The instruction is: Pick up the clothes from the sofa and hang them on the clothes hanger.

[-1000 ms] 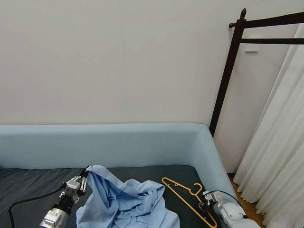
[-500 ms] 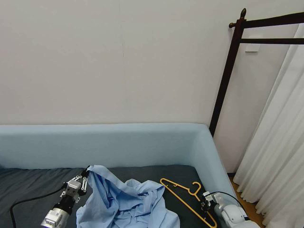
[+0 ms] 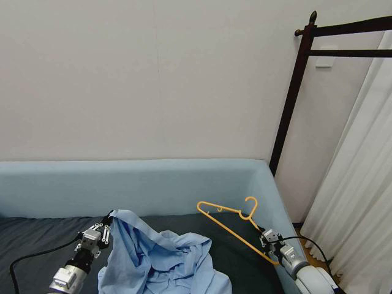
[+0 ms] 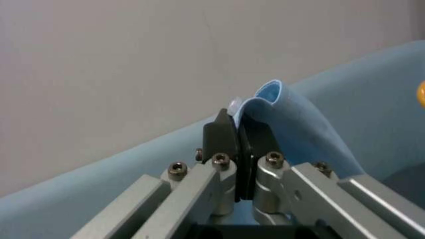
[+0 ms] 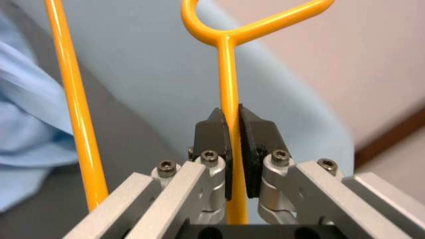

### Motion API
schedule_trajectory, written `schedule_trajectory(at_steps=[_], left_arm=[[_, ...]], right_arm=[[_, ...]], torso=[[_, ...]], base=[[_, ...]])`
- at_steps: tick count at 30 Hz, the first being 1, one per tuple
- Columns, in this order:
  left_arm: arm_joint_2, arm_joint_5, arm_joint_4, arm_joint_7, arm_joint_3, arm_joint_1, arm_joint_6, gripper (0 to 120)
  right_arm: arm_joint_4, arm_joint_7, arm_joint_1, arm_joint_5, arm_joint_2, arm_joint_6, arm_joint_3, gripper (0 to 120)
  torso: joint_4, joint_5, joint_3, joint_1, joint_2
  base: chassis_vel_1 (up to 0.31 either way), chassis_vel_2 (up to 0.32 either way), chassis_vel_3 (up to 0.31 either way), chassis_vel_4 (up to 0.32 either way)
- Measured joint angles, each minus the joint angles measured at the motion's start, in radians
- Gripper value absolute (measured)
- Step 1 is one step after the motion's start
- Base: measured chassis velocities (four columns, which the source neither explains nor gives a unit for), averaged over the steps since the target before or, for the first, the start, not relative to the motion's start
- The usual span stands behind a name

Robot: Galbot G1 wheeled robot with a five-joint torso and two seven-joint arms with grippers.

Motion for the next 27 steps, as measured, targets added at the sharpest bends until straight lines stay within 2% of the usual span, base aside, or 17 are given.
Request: schedule_trajectory(at_steps=[2, 3, 7, 10, 18, 27], left_arm=[[0.006, -0.030, -0.014, 0.000, -0.001, 0.000, 0.013, 0], [0.006, -0.030, -0.014, 0.000, -0.001, 0.000, 0.013, 0], [0.007, -0.107, -0.065, -0.003, -0.001, 0.010, 0.046, 0], [0.004, -0.122, -0.086, -0.005, -0.002, 0.015, 0.052, 0], [-0.019, -0.139, -0.169, -0.006, 0.005, 0.049, 0.057, 0], [-0.055, -0.116, -0.230, -0.008, 0.014, 0.090, 0.046, 0]], right_arm=[[0.058, 0.044, -0.061, -0.114, 0.001, 0.052, -0.024, 4], [0.058, 0.044, -0.061, -0.114, 0.001, 0.052, -0.024, 4], [0.078, 0.154, -0.120, -0.347, 0.026, 0.086, -0.094, 4], [0.071, 0.194, -0.123, -0.387, 0.036, 0.083, -0.134, 4], [0.025, 0.292, -0.026, -0.398, 0.058, 0.020, -0.305, 4], [-0.041, 0.355, 0.095, -0.317, 0.080, -0.022, -0.409, 4]], torso=[[-0.0002, -0.0002, 0.000, 0.000, 0.000], [-0.0002, -0.0002, 0.000, 0.000, 0.000], [-0.0002, -0.0001, 0.000, 0.000, 0.000], [-0.0001, 0.0002, 0.000, 0.000, 0.000], [0.0000, 0.0001, 0.000, 0.000, 0.000], [0.0000, 0.0001, 0.000, 0.000, 0.000]], base=[[0.000, 0.000, 0.000, 0.000], [0.000, 0.000, 0.000, 0.000], [0.000, 0.000, 0.000, 0.000], [0.000, 0.000, 0.000, 0.000], [0.000, 0.000, 0.000, 0.000], [0.000, 0.000, 0.000, 0.000]])
